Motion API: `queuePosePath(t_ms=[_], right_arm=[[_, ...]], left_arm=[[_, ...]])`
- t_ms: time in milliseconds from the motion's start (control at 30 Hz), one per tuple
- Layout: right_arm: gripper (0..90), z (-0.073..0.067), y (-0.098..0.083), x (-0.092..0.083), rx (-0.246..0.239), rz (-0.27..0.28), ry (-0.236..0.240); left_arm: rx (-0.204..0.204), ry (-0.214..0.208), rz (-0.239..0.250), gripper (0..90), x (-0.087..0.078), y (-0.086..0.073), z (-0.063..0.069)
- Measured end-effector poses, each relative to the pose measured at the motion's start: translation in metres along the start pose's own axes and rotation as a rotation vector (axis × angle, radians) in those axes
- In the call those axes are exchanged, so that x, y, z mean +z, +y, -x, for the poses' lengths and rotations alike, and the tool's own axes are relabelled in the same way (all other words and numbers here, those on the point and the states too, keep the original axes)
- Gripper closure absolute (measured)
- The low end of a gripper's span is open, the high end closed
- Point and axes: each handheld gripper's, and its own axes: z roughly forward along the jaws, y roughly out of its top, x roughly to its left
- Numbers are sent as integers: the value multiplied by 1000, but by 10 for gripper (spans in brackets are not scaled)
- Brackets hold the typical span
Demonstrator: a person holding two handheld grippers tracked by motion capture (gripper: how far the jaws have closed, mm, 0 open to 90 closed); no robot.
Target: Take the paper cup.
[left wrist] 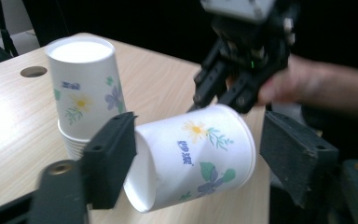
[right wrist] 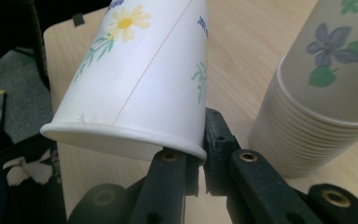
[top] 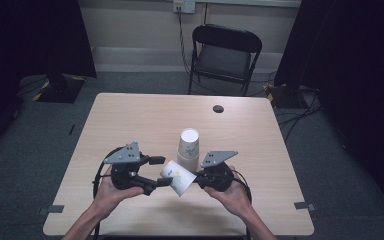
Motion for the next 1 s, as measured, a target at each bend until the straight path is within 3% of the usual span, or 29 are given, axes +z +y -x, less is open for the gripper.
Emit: queuePosePath(t_ms=[67,133,233,267,333,367,500,567,700,733,833,900,1000], right_arm=[[867,0,1,1,-8,-11,1],[867,-1,2,4,-24,-37,13],[867,-3,2,7,-31,-49,24],[867,-4,2,9,-39,-61,34],[868,-5,3,10,-41,-63,38],[867,-5,3,11,-45,-74,45],[868,-5,3,13,-48,-88,49],[868,-5,2,14,-52,-98,53],[868,-8,1,15,-61,-115,56],[869,-9,1,17,-67,-126,58],[869,-9,1,18,-69,-135,54],[868,-8,2,18,-58,-138,55],[868,-6,3,18,-51,-134,54]], left_arm=[[16,-8,-18,244,3,0,2],[61,0,-52,216,8,0,6],[90,22,-72,213,11,0,8],[120,30,-87,213,14,0,9],[133,33,-99,213,16,0,9],[161,37,-125,213,19,-1,9],[192,38,-172,201,23,-4,9],[252,51,-216,182,28,-7,12],[291,37,-242,160,33,-12,15],[321,28,-268,160,36,-14,17],[344,31,-290,161,39,-17,20],[384,45,-314,162,42,-19,23],[400,47,-328,164,43,-20,23]])
